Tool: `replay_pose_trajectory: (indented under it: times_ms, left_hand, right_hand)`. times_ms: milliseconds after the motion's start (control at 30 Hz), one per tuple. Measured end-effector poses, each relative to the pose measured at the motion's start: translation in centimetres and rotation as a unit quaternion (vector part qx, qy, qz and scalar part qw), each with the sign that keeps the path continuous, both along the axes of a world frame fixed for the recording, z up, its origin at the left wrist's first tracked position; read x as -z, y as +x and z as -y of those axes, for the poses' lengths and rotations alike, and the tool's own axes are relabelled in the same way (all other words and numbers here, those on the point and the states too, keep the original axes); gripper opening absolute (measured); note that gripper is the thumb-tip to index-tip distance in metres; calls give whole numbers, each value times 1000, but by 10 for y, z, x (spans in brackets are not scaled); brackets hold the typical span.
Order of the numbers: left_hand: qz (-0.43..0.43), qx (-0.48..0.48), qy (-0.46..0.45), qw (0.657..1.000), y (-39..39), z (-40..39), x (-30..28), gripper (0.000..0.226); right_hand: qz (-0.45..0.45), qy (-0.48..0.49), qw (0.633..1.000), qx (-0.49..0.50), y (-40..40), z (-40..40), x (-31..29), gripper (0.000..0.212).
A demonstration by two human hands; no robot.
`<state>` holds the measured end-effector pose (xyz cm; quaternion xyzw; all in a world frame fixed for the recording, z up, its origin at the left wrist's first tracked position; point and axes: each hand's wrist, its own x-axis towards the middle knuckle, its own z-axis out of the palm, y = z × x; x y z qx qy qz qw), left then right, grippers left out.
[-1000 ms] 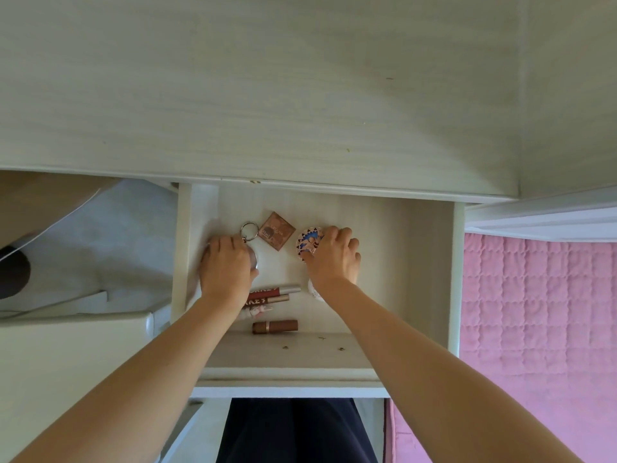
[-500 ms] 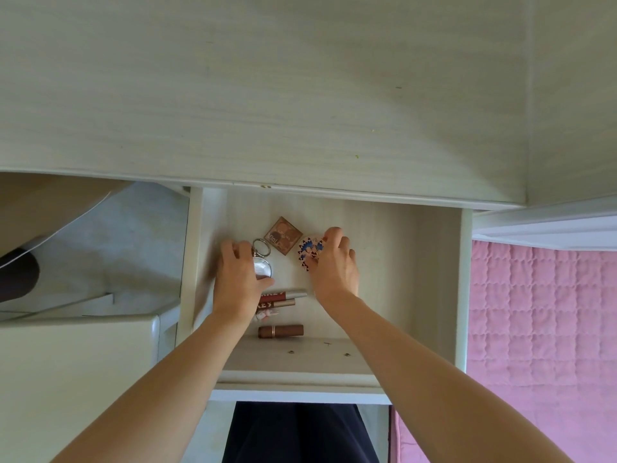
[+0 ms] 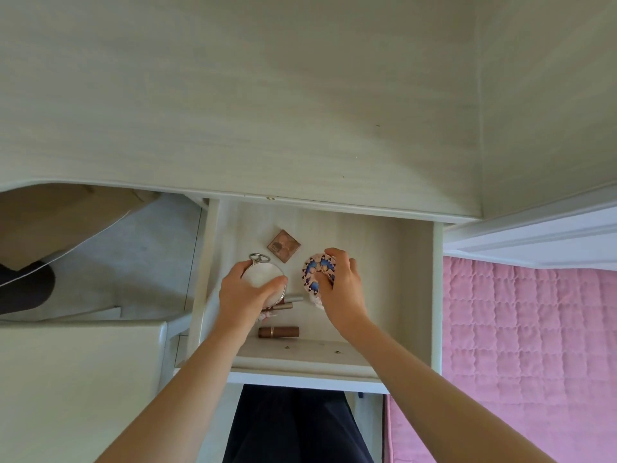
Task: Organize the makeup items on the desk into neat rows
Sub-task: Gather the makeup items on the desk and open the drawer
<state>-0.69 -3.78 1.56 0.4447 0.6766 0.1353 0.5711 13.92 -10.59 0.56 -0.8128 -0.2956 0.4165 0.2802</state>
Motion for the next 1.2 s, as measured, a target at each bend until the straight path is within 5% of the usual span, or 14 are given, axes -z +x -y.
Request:
replay_pose_trajectory:
  times_ms: [300,600,833,1200]
  left_hand:
    - [108,-87,10,990,-1,26,-60,57]
    - [141,-123,32,982,-2,5,-89,34]
    - [166,-105,77,977,3,-64,-105,50]
    - [161,-50,127,978,28,-216,-103,33]
  right_hand:
    - [-23,73,996,39,5,26,-59,41]
    - [-38,143,987,56,13,3,-106,41]
    - [-27,168,983,75,22,-59,-121,41]
    - [12,155,983,96,44,-200,-120,40]
